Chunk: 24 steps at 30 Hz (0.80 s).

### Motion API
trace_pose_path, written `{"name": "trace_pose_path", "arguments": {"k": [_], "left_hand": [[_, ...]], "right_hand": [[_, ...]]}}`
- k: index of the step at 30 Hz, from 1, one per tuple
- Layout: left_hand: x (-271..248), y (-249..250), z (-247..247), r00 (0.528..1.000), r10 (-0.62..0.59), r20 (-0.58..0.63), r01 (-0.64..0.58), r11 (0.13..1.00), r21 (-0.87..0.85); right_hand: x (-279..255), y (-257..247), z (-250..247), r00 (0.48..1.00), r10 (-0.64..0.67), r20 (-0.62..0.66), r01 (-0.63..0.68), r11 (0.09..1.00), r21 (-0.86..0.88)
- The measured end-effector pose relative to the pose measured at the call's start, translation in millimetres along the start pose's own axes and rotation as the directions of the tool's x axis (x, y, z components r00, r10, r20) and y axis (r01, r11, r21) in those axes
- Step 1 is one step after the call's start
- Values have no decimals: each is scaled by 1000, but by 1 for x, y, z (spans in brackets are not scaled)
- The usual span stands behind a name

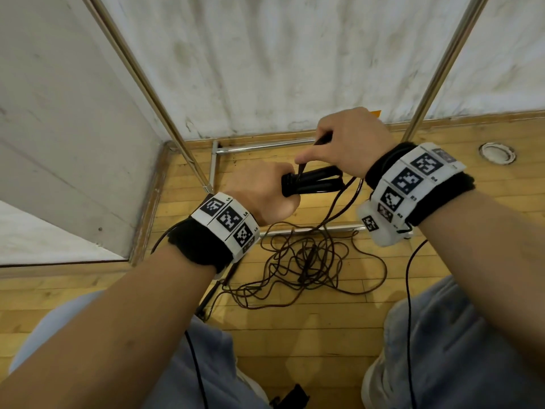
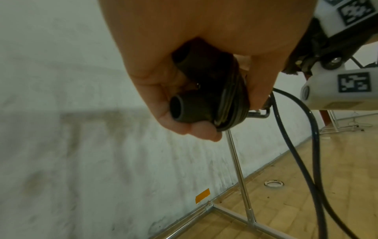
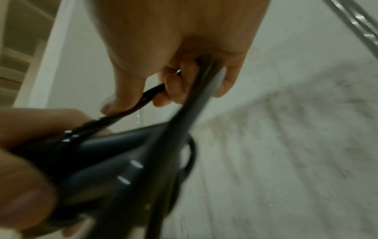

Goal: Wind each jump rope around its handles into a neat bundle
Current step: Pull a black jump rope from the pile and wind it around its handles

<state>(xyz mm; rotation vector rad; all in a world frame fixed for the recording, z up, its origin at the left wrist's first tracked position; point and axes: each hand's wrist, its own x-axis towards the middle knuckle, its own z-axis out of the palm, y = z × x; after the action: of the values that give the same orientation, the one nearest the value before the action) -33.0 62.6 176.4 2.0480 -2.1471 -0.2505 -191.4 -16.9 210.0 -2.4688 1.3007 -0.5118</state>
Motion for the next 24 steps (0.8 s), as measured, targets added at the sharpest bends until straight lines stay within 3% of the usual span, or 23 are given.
{"name": "trace_pose_path", "arguments": {"k": [4, 8, 13, 18, 21, 24], "left_hand": [[-6, 0, -10, 996, 89, 14, -88, 994, -63], [-16, 4, -26, 988, 131, -75, -148, 940, -308], [-19, 10, -40, 984, 3, -180, -114, 785, -610], [-16, 9, -45, 965, -145, -218, -82, 621, -779], [-13, 8, -49, 941, -224, -255, -96, 543, -834], [-7, 8, -55, 916, -289, -279, -115, 477, -871]], "right_hand": [[3, 16, -9, 991, 84, 108, -103, 979, 178], [0, 15, -9, 978, 64, 197, -141, 903, 406], [-12, 4, 13, 970, 84, 226, -186, 859, 477], [-7, -13, 31, 967, 31, 252, -209, 660, 722], [-8, -22, 35, 992, 87, 87, -123, 678, 725], [-9, -29, 36, 987, 35, -157, 61, 819, 570]]}}
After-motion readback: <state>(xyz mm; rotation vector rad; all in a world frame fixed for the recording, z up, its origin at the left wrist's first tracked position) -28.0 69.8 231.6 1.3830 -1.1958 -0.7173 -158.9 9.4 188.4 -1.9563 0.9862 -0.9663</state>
